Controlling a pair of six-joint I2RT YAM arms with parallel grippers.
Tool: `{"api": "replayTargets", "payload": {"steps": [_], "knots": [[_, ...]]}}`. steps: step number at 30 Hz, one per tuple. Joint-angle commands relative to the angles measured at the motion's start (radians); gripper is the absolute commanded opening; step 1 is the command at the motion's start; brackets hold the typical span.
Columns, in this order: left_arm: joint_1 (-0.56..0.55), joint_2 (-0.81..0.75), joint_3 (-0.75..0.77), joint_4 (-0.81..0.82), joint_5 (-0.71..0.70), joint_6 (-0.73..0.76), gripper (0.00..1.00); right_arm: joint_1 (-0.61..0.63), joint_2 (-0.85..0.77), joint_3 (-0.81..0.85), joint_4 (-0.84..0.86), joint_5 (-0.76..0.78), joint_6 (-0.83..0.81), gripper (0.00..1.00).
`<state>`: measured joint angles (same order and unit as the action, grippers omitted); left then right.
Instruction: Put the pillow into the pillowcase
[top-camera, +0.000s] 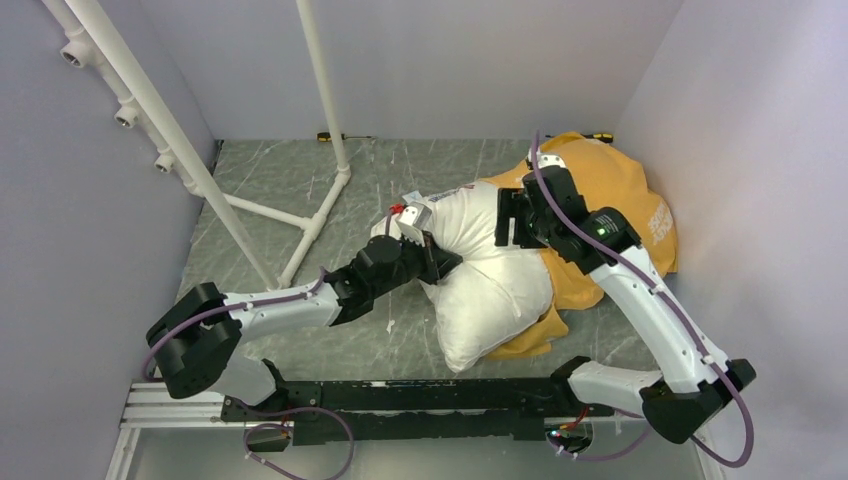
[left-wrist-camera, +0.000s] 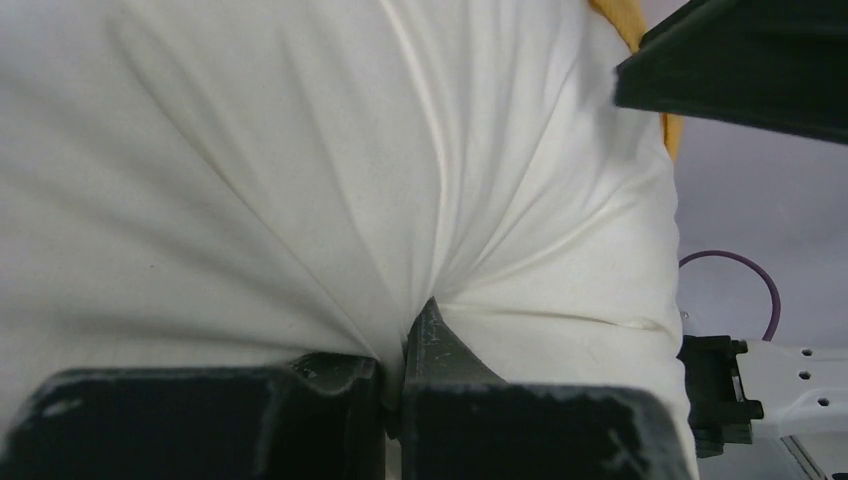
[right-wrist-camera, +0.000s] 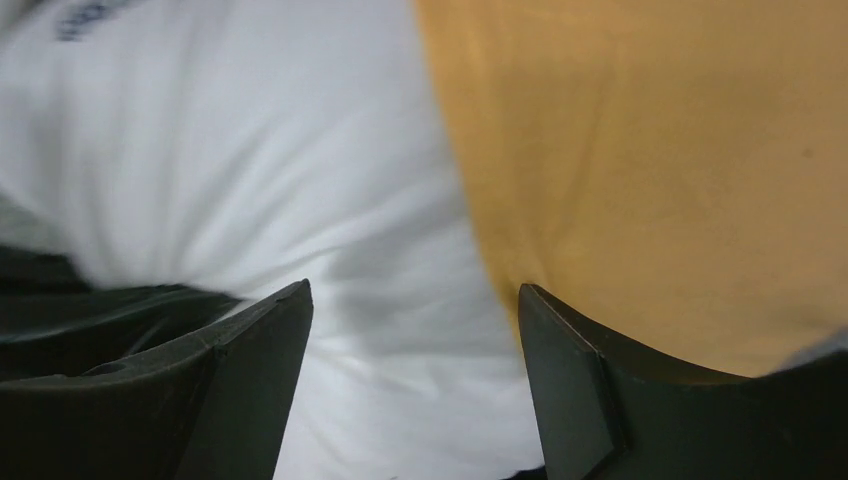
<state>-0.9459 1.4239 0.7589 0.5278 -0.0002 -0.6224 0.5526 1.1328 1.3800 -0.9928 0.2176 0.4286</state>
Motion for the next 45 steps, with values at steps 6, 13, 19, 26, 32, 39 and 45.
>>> {"api": "replayTargets", "payload": {"steps": [6, 13, 19, 26, 32, 39, 45], "knots": [[-0.028, 0.02, 0.037, 0.042, -0.039, 0.036, 0.0, -0.034, 0.075, -0.002, -0.09, 0.401, -0.044, 0.74], [-0.035, 0.026, 0.031, 0.039, -0.047, 0.033, 0.0, -0.096, 0.082, -0.041, -0.01, 0.408, -0.103, 0.63], [-0.036, 0.018, 0.032, 0.035, -0.046, 0.037, 0.0, -0.111, 0.092, -0.043, 0.046, 0.343, -0.156, 0.0], [-0.036, -0.041, -0.039, 0.141, -0.1, 0.028, 0.0, -0.106, 0.112, 0.117, 0.126, -0.115, -0.225, 0.0], [-0.063, -0.155, -0.034, 0.121, -0.151, 0.14, 0.0, -0.045, 0.187, 0.254, 0.259, -0.636, -0.147, 0.0], [-0.152, -0.183, 0.002, 0.27, -0.344, 0.323, 0.0, 0.088, 0.263, 0.285, 0.459, -0.945, 0.071, 0.0], [-0.184, -0.16, 0.07, 0.405, -0.472, 0.508, 0.0, 0.202, 0.284, 0.285, 0.521, -0.975, 0.149, 0.0]]}}
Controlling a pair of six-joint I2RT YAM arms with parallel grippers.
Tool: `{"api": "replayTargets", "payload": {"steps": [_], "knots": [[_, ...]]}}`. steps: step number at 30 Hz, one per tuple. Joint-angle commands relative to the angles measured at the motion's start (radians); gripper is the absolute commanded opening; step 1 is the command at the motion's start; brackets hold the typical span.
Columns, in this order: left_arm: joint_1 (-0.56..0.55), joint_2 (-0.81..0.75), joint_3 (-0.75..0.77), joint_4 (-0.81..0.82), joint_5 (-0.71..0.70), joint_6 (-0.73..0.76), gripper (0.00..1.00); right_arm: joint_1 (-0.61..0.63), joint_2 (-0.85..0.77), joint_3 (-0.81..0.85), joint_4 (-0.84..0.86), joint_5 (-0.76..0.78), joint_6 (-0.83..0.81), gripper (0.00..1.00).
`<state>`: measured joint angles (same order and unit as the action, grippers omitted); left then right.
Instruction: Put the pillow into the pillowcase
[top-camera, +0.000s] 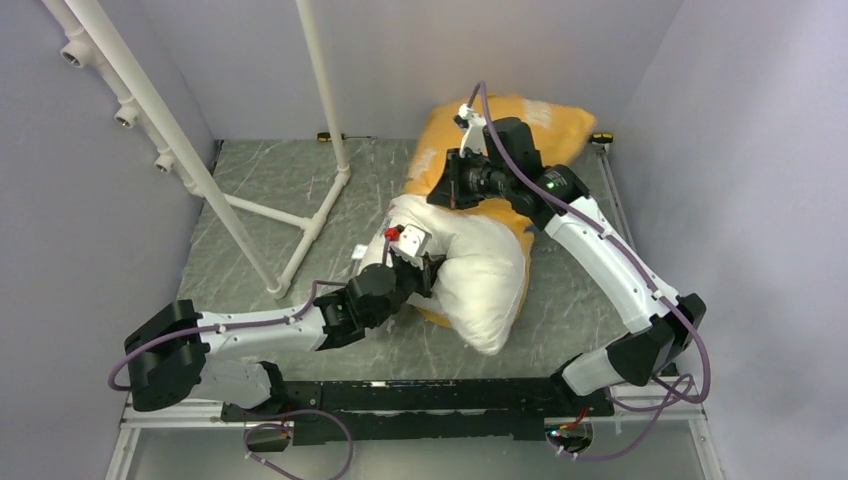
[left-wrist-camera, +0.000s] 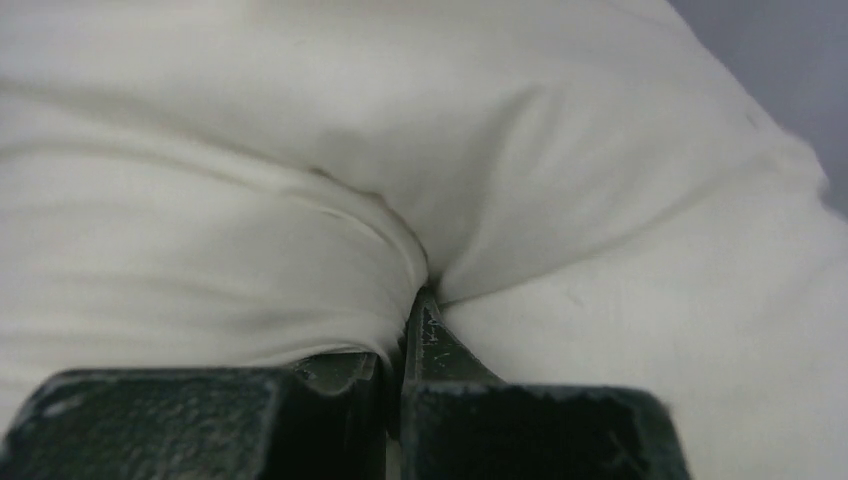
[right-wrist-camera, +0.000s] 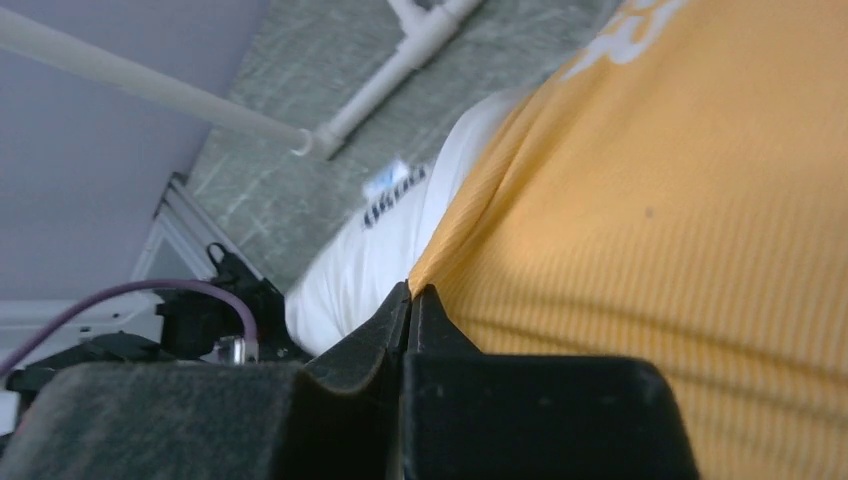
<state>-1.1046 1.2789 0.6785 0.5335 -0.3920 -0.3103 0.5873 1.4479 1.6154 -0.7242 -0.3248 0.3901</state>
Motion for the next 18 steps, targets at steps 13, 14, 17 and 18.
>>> {"api": "replayTargets", "payload": {"steps": [13, 14, 17, 18], "knots": [[-0.015, -0.152, 0.095, 0.303, -0.318, 0.388, 0.0, 0.192, -0.127, -0.061, 0.181, -0.259, 0.208, 0.0], [-0.009, -0.164, 0.091, 0.275, -0.336, 0.376, 0.0, 0.192, -0.134, -0.07, 0.182, -0.248, 0.211, 0.0], [0.022, -0.178, 0.051, 0.227, -0.364, 0.326, 0.0, 0.192, -0.142, -0.087, 0.152, -0.197, 0.201, 0.0], [0.038, -0.172, 0.04, 0.217, -0.367, 0.299, 0.0, 0.192, -0.14, -0.096, 0.148, -0.2, 0.201, 0.0]]}}
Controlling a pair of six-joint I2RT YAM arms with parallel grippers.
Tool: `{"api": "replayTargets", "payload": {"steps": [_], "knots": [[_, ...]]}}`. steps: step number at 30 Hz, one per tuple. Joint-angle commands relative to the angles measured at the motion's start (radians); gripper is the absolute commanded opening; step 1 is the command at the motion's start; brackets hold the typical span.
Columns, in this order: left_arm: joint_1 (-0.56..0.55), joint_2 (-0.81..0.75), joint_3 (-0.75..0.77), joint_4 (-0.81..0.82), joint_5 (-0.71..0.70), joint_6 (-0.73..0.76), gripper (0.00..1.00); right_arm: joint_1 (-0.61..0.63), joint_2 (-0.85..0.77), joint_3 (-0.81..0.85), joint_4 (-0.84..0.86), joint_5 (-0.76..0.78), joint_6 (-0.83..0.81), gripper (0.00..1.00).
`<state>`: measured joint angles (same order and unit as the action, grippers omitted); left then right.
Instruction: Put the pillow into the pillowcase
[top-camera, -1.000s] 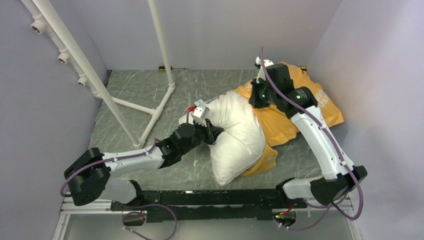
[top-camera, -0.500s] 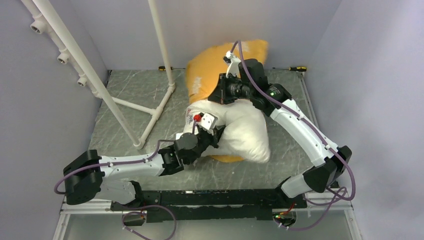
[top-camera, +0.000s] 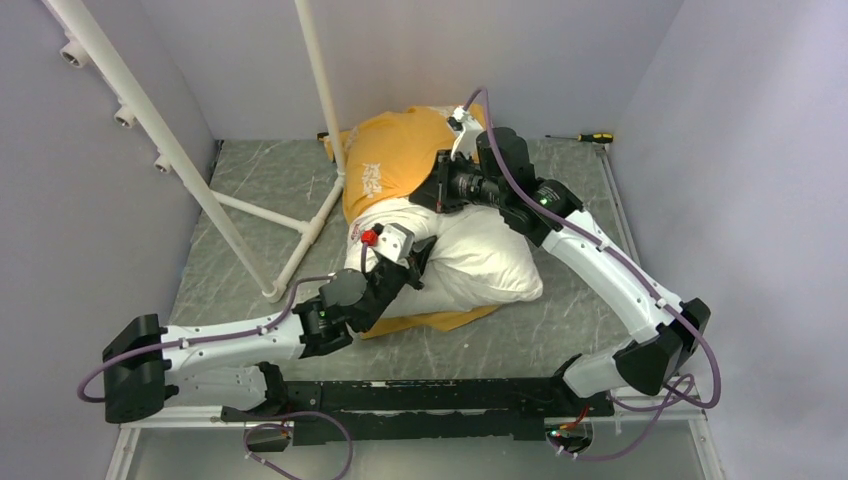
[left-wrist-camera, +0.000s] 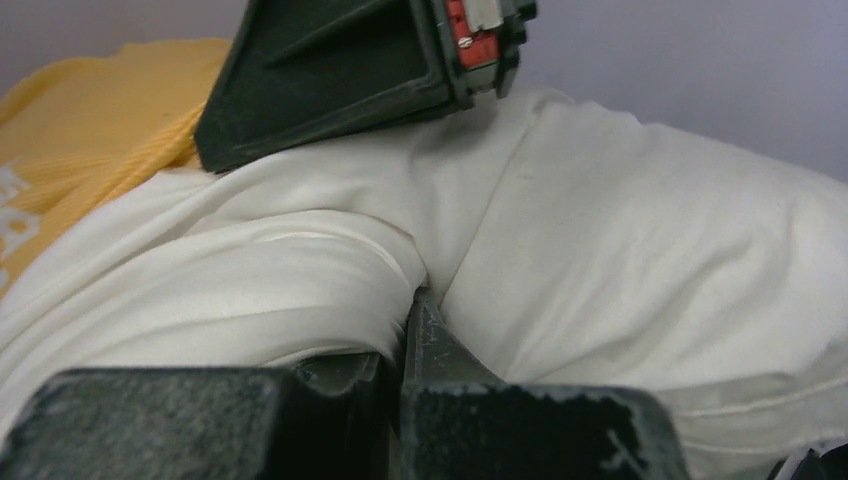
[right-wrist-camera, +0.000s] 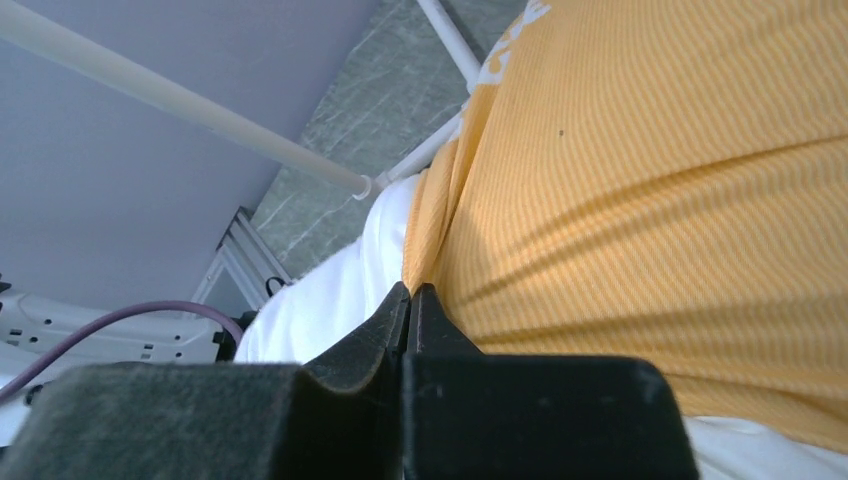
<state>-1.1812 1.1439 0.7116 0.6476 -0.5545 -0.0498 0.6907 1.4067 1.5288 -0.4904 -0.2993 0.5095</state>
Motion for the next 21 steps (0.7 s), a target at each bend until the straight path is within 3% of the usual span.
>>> {"api": "replayTargets", "payload": {"steps": [1, 4, 12, 15, 18, 21], "knots": [[0.133, -0.022, -0.002, 0.099, -0.205, 0.006, 0.0, 0.089, -0.098, -0.021, -0.085, -0.236, 0.081, 0.0], [0.178, 0.068, -0.019, 0.153, -0.197, -0.026, 0.0, 0.09, -0.109, -0.067, -0.055, -0.261, 0.108, 0.0], [0.315, 0.409, -0.012, 0.589, -0.149, 0.101, 0.0, 0.091, -0.145, -0.182, -0.064, -0.32, 0.133, 0.0], [0.364, 0.486, -0.004, 0.721, -0.097, 0.139, 0.0, 0.09, -0.162, -0.177, -0.121, -0.274, 0.122, 0.0], [0.429, 0.515, 0.01, 0.733, -0.068, 0.13, 0.0, 0.089, -0.173, -0.156, -0.205, -0.209, 0.091, 0.0], [0.511, 0.477, 0.026, 0.61, 0.022, 0.063, 0.0, 0.087, -0.184, -0.153, -0.246, -0.179, 0.077, 0.0]]}}
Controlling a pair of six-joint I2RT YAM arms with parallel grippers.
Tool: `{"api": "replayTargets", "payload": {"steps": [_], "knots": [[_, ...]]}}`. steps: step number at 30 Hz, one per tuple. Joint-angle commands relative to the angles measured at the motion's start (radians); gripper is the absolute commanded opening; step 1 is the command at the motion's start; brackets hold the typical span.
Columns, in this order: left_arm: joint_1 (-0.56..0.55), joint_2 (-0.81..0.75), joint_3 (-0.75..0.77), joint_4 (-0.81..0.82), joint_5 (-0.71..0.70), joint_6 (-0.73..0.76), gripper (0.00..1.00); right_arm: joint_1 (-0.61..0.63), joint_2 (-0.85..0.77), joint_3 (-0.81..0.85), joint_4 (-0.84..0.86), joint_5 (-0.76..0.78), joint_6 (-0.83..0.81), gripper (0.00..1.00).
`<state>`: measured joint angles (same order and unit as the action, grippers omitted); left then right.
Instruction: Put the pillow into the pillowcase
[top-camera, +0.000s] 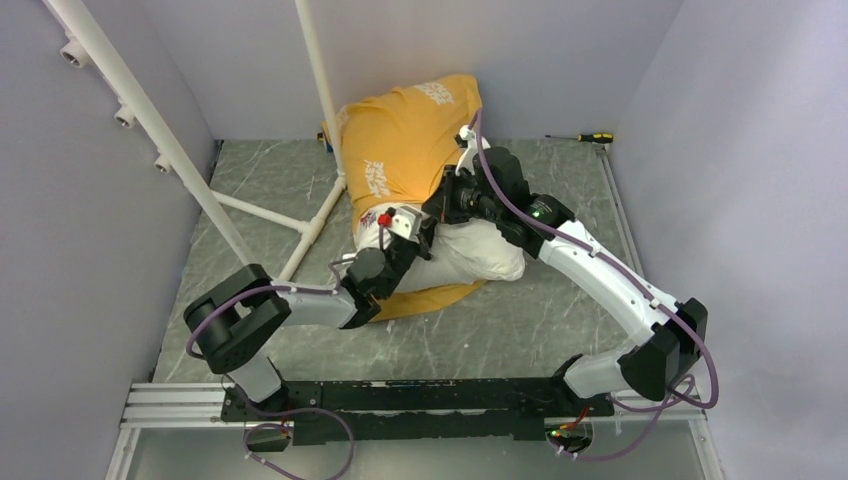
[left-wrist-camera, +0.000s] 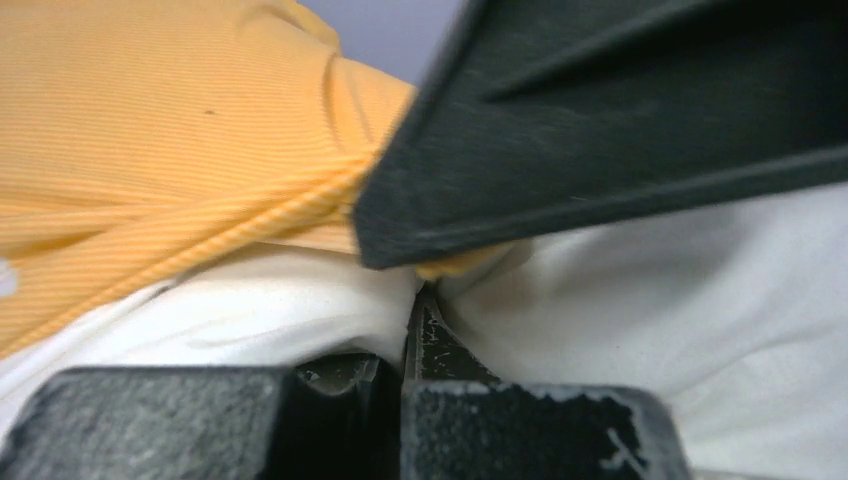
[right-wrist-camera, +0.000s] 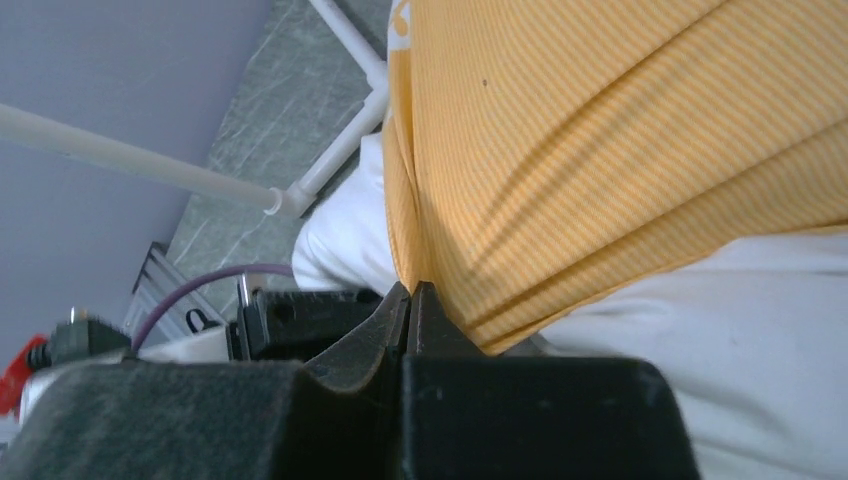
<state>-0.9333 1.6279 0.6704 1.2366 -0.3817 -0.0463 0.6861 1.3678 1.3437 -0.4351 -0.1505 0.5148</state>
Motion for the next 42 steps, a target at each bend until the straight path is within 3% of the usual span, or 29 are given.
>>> {"api": "replayTargets", "payload": {"steps": [1, 7, 11, 17, 20, 25, 29, 37, 38, 39, 42], "knots": [[0.29, -0.022, 0.074, -0.024, -0.133, 0.034, 0.0, 0.092, -0.149, 0.027, -0.305, -0.326, 0.071, 0.0], [0.413, -0.06, 0.121, -0.244, -0.05, -0.06, 0.0, 0.093, -0.178, -0.034, -0.265, -0.411, 0.059, 0.0], [0.434, -0.008, 0.16, -0.248, -0.013, -0.07, 0.0, 0.092, -0.18, -0.058, -0.241, -0.451, 0.045, 0.0], [0.432, -0.1, 0.098, -0.304, 0.087, -0.142, 0.0, 0.067, -0.171, -0.029, -0.257, -0.272, 0.015, 0.0], [0.432, -0.266, 0.056, -0.514, 0.152, -0.215, 0.21, 0.002, -0.165, -0.041, -0.206, -0.23, 0.022, 0.0], [0.433, -0.544, 0.156, -1.232, 0.265, -0.403, 0.58, -0.157, -0.127, -0.074, -0.066, -0.361, 0.052, 0.0], [0.433, -0.666, 0.203, -1.566, 0.328, -0.573, 0.83, -0.199, -0.049, -0.028, -0.07, -0.389, 0.019, 0.0], [0.432, -0.661, 0.364, -1.85, 0.55, -0.649, 0.91, -0.241, -0.009, -0.032, -0.038, -0.449, 0.017, 0.0], [0.427, -0.647, 0.384, -1.848, 0.595, -0.638, 0.98, -0.245, -0.01, -0.032, -0.033, -0.456, 0.023, 0.0], [0.411, -0.634, 0.402, -1.834, 0.61, -0.619, 0.99, -0.248, -0.012, -0.035, -0.022, -0.467, 0.032, 0.0], [0.326, -0.597, 0.468, -1.881, 0.479, -0.499, 0.99, -0.26, -0.008, -0.026, -0.01, -0.504, 0.039, 0.0]]}}
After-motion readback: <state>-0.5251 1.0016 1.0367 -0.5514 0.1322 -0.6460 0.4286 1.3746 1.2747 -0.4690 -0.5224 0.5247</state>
